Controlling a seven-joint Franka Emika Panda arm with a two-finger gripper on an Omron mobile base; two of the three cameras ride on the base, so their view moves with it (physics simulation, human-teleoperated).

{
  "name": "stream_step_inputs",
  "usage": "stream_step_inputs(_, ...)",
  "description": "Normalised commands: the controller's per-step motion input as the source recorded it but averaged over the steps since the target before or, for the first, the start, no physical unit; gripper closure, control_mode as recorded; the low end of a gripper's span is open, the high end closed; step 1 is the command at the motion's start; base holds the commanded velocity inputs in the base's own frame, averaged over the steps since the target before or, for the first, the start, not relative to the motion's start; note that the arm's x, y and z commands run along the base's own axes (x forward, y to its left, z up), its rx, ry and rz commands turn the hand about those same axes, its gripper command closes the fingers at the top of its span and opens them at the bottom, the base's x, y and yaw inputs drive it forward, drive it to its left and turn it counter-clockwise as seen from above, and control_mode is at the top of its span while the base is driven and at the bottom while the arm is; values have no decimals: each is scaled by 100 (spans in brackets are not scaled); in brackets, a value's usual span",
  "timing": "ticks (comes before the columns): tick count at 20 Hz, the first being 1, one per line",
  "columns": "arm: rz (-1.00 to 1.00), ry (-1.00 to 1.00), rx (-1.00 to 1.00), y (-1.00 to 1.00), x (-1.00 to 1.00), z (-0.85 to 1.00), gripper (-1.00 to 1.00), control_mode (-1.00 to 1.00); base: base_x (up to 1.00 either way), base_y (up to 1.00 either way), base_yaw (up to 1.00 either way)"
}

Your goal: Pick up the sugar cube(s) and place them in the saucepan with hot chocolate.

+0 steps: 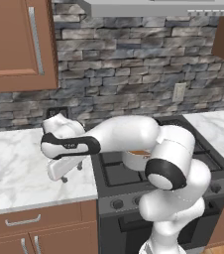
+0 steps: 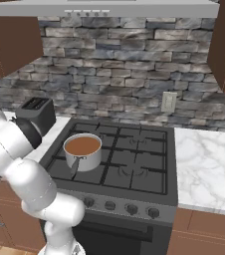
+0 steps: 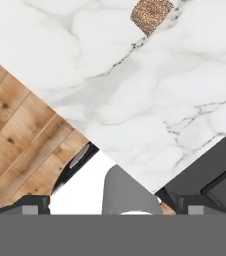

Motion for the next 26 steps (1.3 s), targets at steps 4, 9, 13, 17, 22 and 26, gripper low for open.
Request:
stream_step_inputs(4,0,0,0,1,33,-40,-100,-100,0,0,0)
stream_step_inputs(9,0,0,-1,14,24,-22,-100,-100,0,0,0)
stream_step_inputs(13,0,-4,-1,18,16,-10,-100,-100,0,0,0)
stream_step_inputs(17,-1,-4,0,13,13,-11,-100,-100,0,0,0)
stream_step_inputs(22,-2,-6,0,10,13,-15,-100,-100,0,0,0)
stream_step_inputs(26,-5,-10,0,17,19,-14,-100,-100,0,0,0)
